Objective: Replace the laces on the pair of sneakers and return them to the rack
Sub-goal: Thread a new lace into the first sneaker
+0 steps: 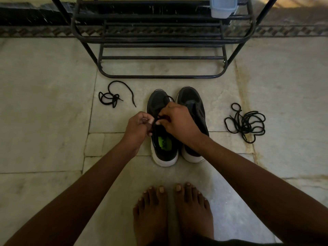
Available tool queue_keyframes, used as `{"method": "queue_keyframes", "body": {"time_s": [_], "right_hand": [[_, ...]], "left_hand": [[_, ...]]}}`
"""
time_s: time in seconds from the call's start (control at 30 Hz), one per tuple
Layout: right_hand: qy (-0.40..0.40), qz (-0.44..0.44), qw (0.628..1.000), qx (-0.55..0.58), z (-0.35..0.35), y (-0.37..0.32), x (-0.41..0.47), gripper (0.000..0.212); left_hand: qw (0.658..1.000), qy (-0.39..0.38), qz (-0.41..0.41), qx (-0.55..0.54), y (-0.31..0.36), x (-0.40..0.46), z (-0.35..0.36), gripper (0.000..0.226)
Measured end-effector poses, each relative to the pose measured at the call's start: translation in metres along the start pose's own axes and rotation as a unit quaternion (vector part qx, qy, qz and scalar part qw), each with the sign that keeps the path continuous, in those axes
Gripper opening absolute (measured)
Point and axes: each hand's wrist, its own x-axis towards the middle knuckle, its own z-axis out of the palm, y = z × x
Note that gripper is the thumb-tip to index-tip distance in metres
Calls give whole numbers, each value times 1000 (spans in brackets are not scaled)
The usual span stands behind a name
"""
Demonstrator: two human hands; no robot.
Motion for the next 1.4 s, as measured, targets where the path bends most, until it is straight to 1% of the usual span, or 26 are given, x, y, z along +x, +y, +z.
{"method": "queue_keyframes", "body": {"time_s": [0.1,0.17,0.2,0.3,0.33,0.37,0.4,0.43,0.47,0.5,0.53,0.57,0.6,0.63,0.67,0.73,0.77,0.8,0.83,0.9,1.0,1.17,1.23,1.3,1.4], "right_hand": [[-26,23,999,13,-7,-3,-4,31],[-35,36,998,22,-9,-5,-8,38],[-32,43,998,26,-9,-5,-10,40],[-5,79,996,38,-12,-3,-15,43],[-1,92,995,43,-13,-3,-17,44],[-2,102,994,47,-14,-3,-18,44],[-7,112,992,51,-16,-3,-20,45],[-14,123,991,57,-17,-3,-20,46],[-20,131,989,63,-19,-3,-21,47],[-25,137,988,67,-20,-3,-21,46],[-26,139,988,68,-20,-4,-22,46],[-27,140,987,68,-20,-4,-22,45],[-28,140,988,67,-20,-4,-23,45],[-28,140,987,67,-19,-4,-23,44],[-28,142,987,66,-19,-4,-23,45],[-26,146,987,69,-17,-3,-24,46],[-24,148,986,71,-17,-2,-24,47],[-21,151,986,74,-16,-1,-24,49],[-17,153,985,78,-15,-1,-25,50],[-12,157,984,85,-13,0,-26,51],[-12,162,983,91,-12,1,-26,54],[-26,169,981,95,-11,2,-24,55],[-29,171,980,96,-11,2,-24,55],[-31,171,980,98,-11,3,-24,55],[-36,168,980,103,-11,4,-23,56]], "left_hand": [[999,15,-8,-44,4,4,-4,22],[994,25,-1,-109,10,5,-9,24],[987,26,3,-159,13,6,-12,25],[947,-11,7,-321,24,7,-30,25],[939,-29,10,-342,27,7,-36,25],[943,-45,16,-330,30,7,-40,25],[959,-54,24,-275,33,6,-43,24],[984,-54,47,-160,36,5,-44,21],[995,-47,84,5,35,7,-46,17],[975,-42,123,180,34,9,-49,11],[932,-56,150,325,31,9,-51,15],[891,-76,169,414,27,11,-52,25],[870,-80,191,447,24,12,-52,29],[867,-64,223,441,23,11,-52,25],[875,-36,257,408,23,9,-49,18],[914,24,294,278,32,1,-43,11],[936,29,293,195,37,-4,-40,13],[951,19,285,122,43,-10,-39,16],[960,3,272,72,47,-14,-37,19],[966,-30,256,10,53,-20,-36,23],[968,-72,224,-90,55,-23,-36,19],[955,-112,183,-206,58,-22,-40,13],[948,-124,179,-234,59,-22,-43,16],[947,-130,175,-236,60,-23,-45,17],[956,-127,184,-190,62,-26,-44,13]]}}
